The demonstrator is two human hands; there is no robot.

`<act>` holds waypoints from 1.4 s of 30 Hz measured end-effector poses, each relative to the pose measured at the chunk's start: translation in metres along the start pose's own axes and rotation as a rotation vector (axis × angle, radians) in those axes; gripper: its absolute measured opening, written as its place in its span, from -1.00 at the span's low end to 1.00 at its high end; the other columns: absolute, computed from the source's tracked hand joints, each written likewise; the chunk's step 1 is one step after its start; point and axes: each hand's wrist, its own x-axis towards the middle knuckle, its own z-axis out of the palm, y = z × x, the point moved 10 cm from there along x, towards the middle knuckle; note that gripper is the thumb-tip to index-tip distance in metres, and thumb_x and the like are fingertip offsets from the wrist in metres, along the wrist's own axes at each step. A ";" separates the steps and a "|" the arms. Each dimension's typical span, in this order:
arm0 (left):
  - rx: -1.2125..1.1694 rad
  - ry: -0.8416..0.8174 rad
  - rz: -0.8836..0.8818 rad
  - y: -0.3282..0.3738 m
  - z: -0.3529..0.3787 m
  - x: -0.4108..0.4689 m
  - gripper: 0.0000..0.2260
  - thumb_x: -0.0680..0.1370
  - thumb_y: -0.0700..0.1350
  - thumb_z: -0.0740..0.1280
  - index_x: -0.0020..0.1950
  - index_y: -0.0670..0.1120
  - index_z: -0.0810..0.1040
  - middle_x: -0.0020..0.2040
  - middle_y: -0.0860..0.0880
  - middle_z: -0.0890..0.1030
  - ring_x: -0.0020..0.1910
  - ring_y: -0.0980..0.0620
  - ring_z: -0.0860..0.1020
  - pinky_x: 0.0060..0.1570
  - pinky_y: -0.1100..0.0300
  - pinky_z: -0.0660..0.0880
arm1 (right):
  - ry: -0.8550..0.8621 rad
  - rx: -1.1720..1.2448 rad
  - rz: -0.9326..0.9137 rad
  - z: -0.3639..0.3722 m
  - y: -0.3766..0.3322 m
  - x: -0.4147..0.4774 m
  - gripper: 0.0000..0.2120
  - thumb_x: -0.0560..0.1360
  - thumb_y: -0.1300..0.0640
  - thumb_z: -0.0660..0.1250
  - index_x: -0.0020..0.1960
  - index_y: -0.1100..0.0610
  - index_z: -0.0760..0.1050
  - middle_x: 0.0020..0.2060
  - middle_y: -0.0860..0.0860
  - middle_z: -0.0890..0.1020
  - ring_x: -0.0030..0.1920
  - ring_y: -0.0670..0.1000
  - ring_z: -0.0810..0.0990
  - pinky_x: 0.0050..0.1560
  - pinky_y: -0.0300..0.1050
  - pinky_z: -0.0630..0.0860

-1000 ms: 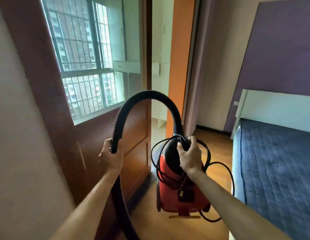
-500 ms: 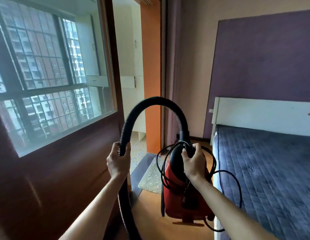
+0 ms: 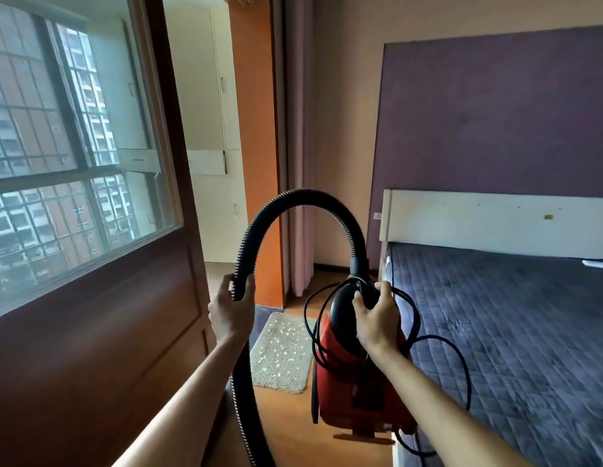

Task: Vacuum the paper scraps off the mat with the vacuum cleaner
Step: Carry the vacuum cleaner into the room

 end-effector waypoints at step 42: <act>-0.043 -0.244 0.085 -0.061 0.433 0.264 -0.86 0.58 0.04 0.36 -0.06 0.01 0.46 -0.35 0.03 0.52 -0.40 -0.01 0.53 -0.43 0.25 0.30 | 0.118 -0.130 0.155 0.170 0.210 0.358 -0.79 0.56 0.08 0.34 0.06 0.03 0.30 -0.24 0.04 0.54 -0.30 0.04 0.52 -0.35 -0.22 0.40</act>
